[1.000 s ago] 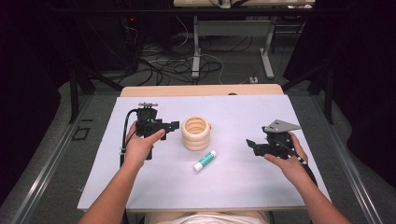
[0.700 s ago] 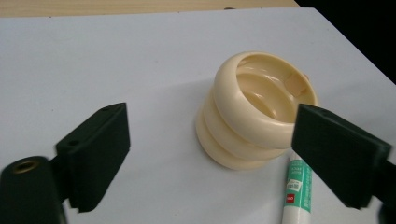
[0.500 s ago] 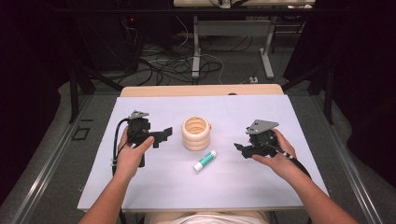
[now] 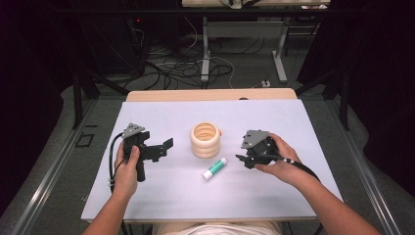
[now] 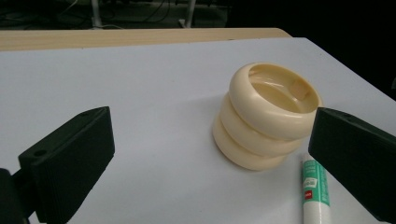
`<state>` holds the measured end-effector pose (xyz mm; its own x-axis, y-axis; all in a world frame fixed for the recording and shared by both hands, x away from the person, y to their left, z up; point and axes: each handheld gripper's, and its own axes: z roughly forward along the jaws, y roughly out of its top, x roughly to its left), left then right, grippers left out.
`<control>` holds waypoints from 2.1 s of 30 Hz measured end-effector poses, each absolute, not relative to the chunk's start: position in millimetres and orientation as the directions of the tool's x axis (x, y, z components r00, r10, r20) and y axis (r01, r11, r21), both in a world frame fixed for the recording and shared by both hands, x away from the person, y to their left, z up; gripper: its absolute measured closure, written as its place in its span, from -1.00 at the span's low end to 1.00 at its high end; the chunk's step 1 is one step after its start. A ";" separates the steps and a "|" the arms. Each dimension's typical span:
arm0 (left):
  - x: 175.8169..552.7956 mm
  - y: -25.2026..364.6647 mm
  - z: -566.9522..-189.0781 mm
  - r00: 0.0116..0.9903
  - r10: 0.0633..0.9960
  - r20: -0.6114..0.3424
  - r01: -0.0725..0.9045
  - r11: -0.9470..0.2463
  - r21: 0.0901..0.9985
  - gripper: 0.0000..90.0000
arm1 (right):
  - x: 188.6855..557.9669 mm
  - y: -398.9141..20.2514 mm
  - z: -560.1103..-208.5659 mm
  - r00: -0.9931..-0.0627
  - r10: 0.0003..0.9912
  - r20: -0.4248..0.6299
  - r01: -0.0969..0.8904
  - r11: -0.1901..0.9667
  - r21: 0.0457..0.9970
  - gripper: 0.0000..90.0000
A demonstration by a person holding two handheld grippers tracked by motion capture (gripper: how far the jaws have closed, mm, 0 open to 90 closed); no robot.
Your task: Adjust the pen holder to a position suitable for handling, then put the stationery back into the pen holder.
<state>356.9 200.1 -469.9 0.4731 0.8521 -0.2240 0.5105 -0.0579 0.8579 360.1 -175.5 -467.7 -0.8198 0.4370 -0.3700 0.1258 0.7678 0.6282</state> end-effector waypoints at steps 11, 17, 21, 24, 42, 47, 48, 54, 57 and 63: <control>354.7 205.8 -474.1 0.477 0.855 -0.202 0.482 -0.062 0.874 -0.99 | 365.0 -155.0 -469.2 -0.860 0.273 -0.432 -0.002 0.843 0.538 -0.37; 354.7 205.2 -475.7 0.478 0.856 -0.197 0.482 -0.069 0.873 -0.99 | 363.4 -140.6 -471.1 -0.875 0.146 -0.462 -0.101 0.878 0.469 -0.42; 354.4 205.3 -475.7 0.484 0.853 -0.197 0.483 -0.072 0.873 -0.99 | 362.0 -131.5 -471.1 -0.865 0.050 -0.500 -0.177 0.901 0.397 -0.43; 354.4 205.2 -476.3 0.483 0.852 -0.201 0.485 -0.070 0.872 -0.99 | 361.1 -125.3 -473.4 -0.860 0.025 -0.509 -0.211 0.891 0.401 -0.43; 354.8 203.6 -478.5 0.494 0.845 -0.204 0.492 -0.079 0.867 -0.99 | 355.3 -87.7 -478.6 -0.840 -0.226 -0.494 -0.397 0.876 0.274 -0.19; 354.6 203.6 -478.5 0.497 0.843 -0.205 0.491 -0.078 0.868 -0.99 | 354.1 -80.1 -480.2 -0.836 -0.247 -0.490 -0.416 0.868 0.272 -0.12; 354.6 204.0 -478.3 0.496 0.843 -0.208 0.493 -0.077 0.867 -0.99 | 353.8 -78.5 -480.2 -0.842 -0.255 -0.476 -0.413 0.872 0.262 -0.12; 355.7 206.2 -479.2 0.490 0.846 -0.212 0.494 -0.069 0.867 -0.99 | 355.1 -72.7 -485.6 -0.840 -0.285 -0.462 -0.430 0.869 0.245 -0.09; 355.5 206.7 -479.5 0.489 0.845 -0.214 0.498 -0.070 0.865 -0.99 | 355.2 -71.3 -489.5 -0.837 -0.292 -0.464 -0.434 0.869 0.237 -0.09; 356.0 206.6 -480.1 0.490 0.845 -0.215 0.498 -0.069 0.864 -0.99 | 356.0 -67.9 -494.0 -0.829 -0.323 -0.456 -0.458 0.860 0.225 -0.11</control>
